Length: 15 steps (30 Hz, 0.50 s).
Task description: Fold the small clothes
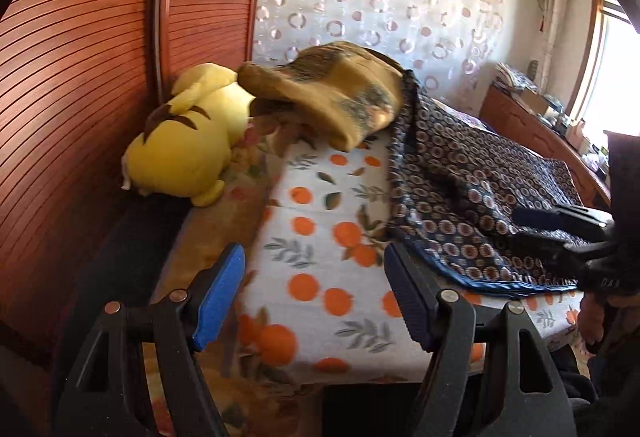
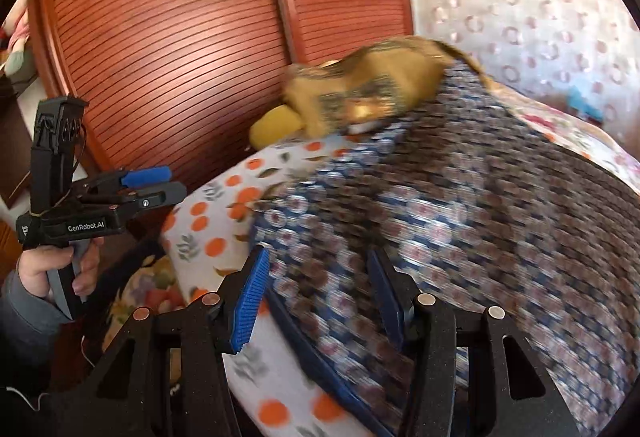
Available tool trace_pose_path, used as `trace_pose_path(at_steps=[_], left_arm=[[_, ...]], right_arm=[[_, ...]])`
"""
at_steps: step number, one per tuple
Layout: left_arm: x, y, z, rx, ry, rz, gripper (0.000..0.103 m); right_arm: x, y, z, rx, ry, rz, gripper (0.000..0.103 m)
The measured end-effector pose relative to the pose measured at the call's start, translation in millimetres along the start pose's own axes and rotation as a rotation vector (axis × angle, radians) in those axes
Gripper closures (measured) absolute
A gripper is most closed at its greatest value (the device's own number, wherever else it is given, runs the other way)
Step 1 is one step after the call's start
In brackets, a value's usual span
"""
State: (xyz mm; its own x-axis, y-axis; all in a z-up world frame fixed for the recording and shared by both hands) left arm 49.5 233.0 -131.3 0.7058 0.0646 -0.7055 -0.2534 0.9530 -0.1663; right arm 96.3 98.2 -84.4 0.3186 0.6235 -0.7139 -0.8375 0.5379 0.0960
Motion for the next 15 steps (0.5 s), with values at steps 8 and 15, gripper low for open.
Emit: trace_pose_path(at_steps=[8,15], left_arm=[[-5,26,-2,-0.035,-0.012,0.024,0.03],[-1,30,-3,-0.045,-0.006,0.023,0.03]], right_arm=[[62,23,15,-0.047,0.102,0.038,0.05],[81,37,15,-0.198,0.149,-0.099,0.084]])
Point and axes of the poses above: each gripper's, at about its wrist camera, not at the fingertips, and x roughly the way its jaws point, y to its left, z to its top, the point moved 10 cm from there along x, roughly the way its jaws point, and after that the axes turned 6 degrees about y, right-handed, at the moved point
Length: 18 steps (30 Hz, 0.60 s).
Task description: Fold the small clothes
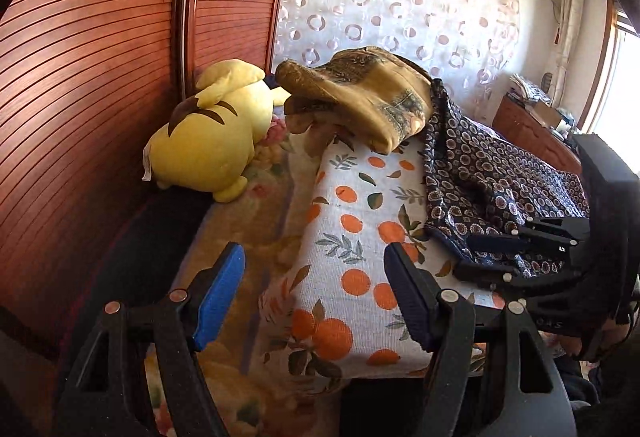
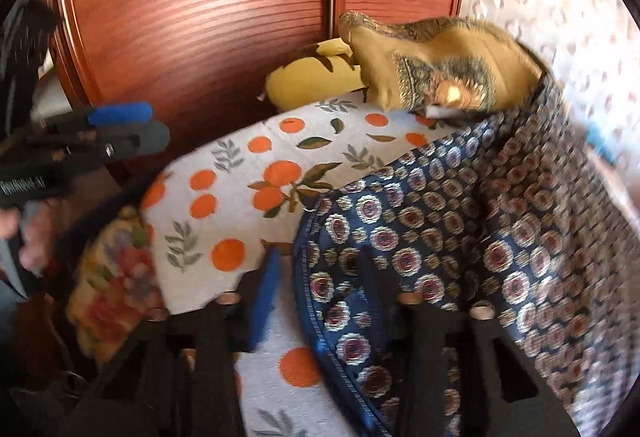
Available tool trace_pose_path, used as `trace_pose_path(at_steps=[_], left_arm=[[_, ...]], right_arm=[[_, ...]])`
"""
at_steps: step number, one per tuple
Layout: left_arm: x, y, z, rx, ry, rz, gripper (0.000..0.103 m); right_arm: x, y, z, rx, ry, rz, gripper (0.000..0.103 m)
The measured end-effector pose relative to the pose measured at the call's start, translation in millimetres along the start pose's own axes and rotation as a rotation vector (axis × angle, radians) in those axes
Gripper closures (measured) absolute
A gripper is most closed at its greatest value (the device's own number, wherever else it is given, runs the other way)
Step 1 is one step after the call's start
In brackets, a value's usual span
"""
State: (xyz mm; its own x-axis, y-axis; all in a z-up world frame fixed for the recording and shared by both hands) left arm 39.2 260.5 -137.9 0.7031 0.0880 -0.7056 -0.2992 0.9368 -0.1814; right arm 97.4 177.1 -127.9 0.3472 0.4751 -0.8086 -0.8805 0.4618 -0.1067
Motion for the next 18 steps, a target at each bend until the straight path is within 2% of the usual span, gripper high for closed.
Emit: trace_pose_path(at_steps=[1,3,10,13,18], left_arm=[[1,-2,2,0.002,0.0,-0.006,0.03],[2,-10,11,0.02,-0.017,-0.017,0.03],[15,-49,54,0.084,-0.045,-0.074,0.03],[29,-76,77,0.13,-0.039,-0.104,0.03],[56,-126,115,0.229,-0.048,-0.112,0.03]], right_arm=[[0,2,0,-0.008,0.0,0.011,0.094],[-4,0,-3,-0.007,-0.001,0.003,0.099],[-69,-43,-16,0.132,-0.157,0.019,0.099],[-86,-56,-27,0.164,-0.194,0.022,0.099],[-103,-70,-47,0.219,-0.224,0.014,0.099]])
Point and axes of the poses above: each gripper's, at about its wrist camera, not at the fingertips, and x roughly the way its jaws point, y to its left, z to its top, the point moved 10 cm from there along x, roughly the way its jaws point, and after that the axes turned 6 degrees about y, right-handed, at the moved point
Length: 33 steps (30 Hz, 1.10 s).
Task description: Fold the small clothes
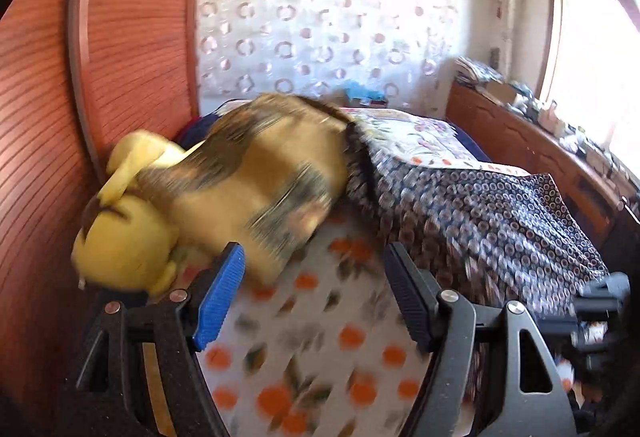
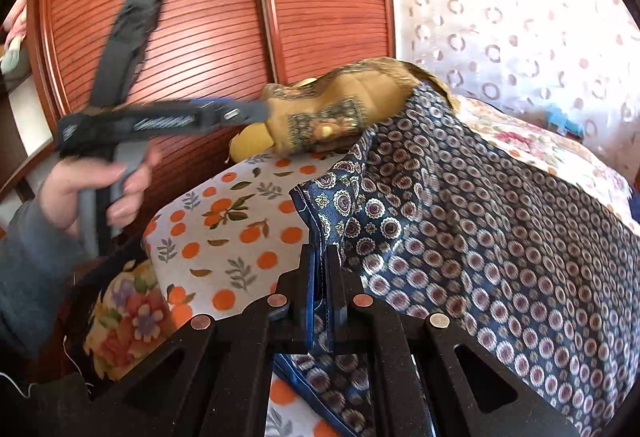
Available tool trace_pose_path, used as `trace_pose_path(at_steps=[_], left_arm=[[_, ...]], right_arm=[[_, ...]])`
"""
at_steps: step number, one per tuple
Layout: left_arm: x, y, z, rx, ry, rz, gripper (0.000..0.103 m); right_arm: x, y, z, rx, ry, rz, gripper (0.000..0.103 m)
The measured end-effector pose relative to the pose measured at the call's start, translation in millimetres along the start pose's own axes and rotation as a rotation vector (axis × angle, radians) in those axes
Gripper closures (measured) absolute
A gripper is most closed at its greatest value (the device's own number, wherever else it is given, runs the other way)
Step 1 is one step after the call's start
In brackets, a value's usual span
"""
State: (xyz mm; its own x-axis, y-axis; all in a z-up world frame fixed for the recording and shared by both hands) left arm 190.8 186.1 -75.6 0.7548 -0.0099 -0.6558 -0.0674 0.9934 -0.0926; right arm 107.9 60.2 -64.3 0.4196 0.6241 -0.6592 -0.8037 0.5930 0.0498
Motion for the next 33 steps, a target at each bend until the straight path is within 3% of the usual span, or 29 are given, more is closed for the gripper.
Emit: trace_pose_path(at_steps=[3,8,16,18,20,21,25,33], left_arm=[[24,-24,26,0.022,0.016,-0.046,0.03],[72,-53,55,0.014,0.107,-0.108,0.03],[120,-78,48,0.018,0.258,-0.124,0.03],[125,-79,46,0.02,0.275,-0.123,0.039],[129,-84,43,0.035,0.297,-0.124,0.061],[132,-86,42,0.035,0.311,-0.135,0.063],[135,-99,43,0.059,0.336,-0.147,0.094],[110,-156,65,0.163,0.266,-0.163,0.099]], right_arm=[[-7,-4,-8,0.014,-0.008,-0.002,0.099],[-15,-5,-16,0.025,-0.019,-0.002,0.099],[-15,-7,-21,0.026,-0.035,0.006,0.099],[-15,-9,-22,0.041,-0.039,0.017,0.099],[-15,-15,-23,0.055,-0.044,0.021,0.099],[-16,-17,-24,0.062,-0.047,0.021,0.099],[-27,-27,-28,0.085,-0.067,0.018,0.099],[-58,-50,-44,0.134,-0.119,0.004,0.099]])
Point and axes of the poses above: each gripper's, at about its wrist camera, not at the fingertips, and x roughly the way its jaws point, y to its left, z to its top, the point moved 10 cm from there along x, roughly the way its jaws point, and after that the axes turned 6 degrees about y, right-handed, at the moved point
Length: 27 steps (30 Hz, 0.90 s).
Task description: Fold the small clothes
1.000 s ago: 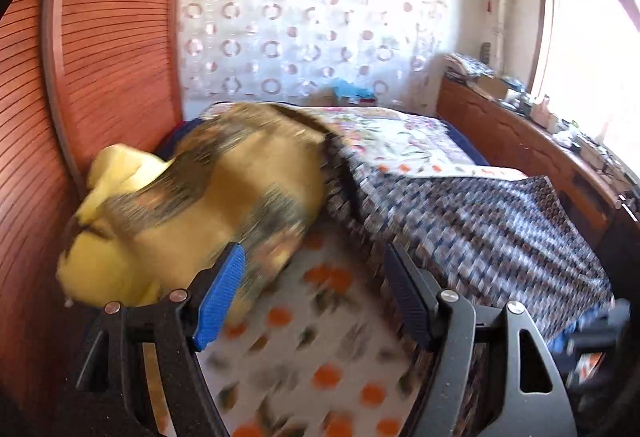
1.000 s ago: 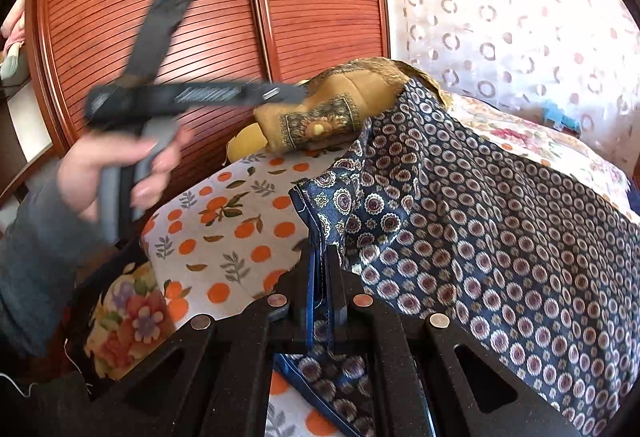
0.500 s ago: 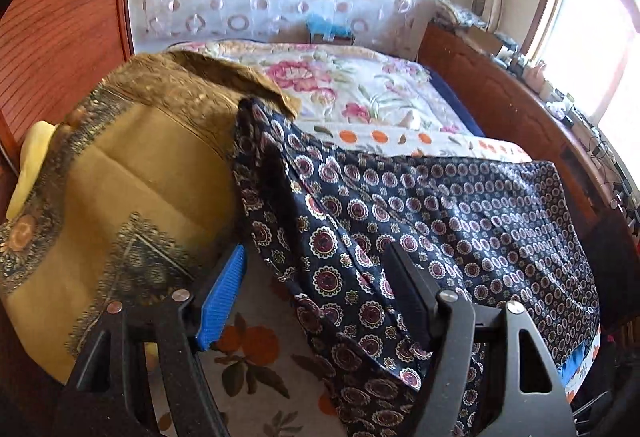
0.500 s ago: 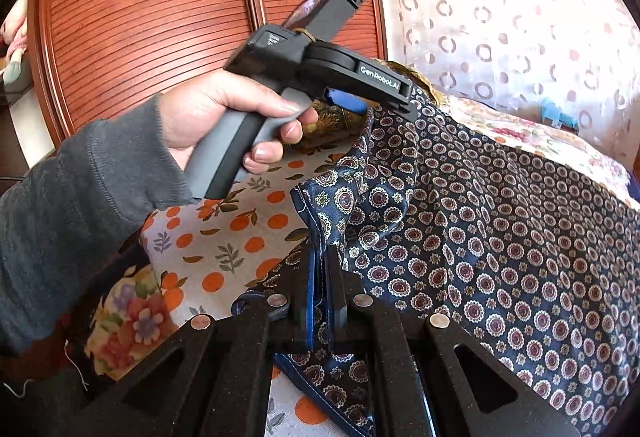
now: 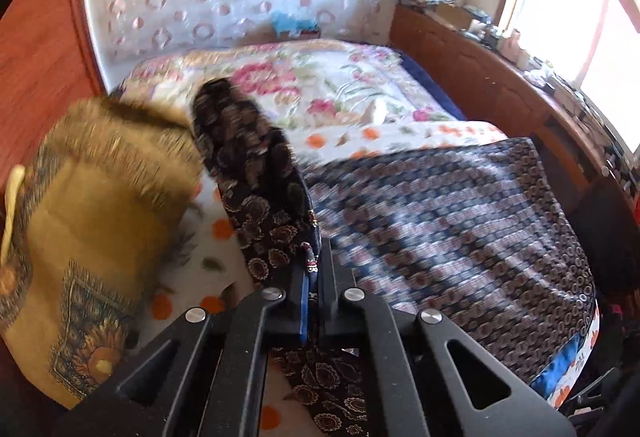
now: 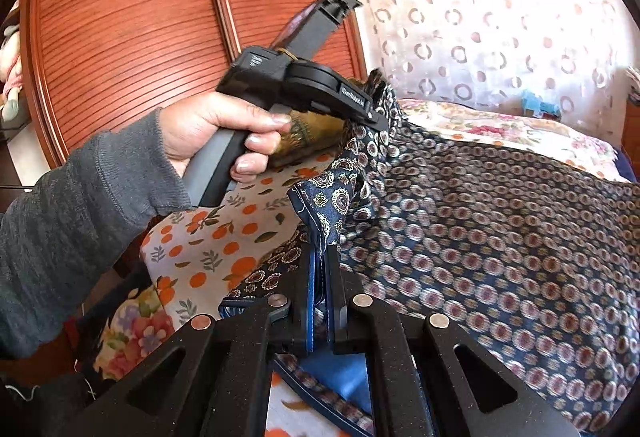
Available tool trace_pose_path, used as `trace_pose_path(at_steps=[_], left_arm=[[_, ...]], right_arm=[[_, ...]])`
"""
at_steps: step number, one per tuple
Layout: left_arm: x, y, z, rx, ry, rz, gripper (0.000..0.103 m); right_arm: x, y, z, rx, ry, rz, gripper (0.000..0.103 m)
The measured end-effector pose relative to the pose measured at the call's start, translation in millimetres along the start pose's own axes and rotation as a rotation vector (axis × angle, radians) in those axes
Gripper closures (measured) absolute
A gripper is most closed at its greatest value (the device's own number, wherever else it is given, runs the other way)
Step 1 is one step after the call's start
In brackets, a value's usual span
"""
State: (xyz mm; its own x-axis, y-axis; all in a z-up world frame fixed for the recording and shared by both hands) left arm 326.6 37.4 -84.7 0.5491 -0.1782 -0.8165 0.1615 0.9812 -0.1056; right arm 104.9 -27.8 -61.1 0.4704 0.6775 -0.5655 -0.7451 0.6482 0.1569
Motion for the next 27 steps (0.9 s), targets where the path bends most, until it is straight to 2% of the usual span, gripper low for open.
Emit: trace_pose_path(at_steps=[9,18,23,27], left_arm=[[-21,-117,43,0.159,-0.055,-0.076,0.099],[7,-252,65,0.284,-0.03,-0.17,0.099],[20,-305,69,0.337,-0.011,-0.194,0.099],[36,-334,66,0.368,0.012,-0.193,0.099]], right_arm=[[-79,-50,-29,0.086,-0.087,-0.079,0.099],[-179,-109,-73,0.182,-0.155,-0.24,0.099],[-216,-132,-98,0.234,-0.16,-0.311,0.099],[-230,-141,-112,0.273,-0.156,-0.341,0.099]])
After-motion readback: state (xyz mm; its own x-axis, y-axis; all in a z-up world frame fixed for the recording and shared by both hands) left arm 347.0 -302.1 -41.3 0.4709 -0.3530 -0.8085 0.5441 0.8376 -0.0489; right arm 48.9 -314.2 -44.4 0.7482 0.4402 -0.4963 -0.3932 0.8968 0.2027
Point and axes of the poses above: each gripper's, at about its wrist camera, not at the fingertips, and x roughly the way its jaws point, y to its left, z to its top, the point moved 10 cm from there along x, roughly the way its jaws point, and after that the axes turned 6 degrees about y, right-handed, at the moved point
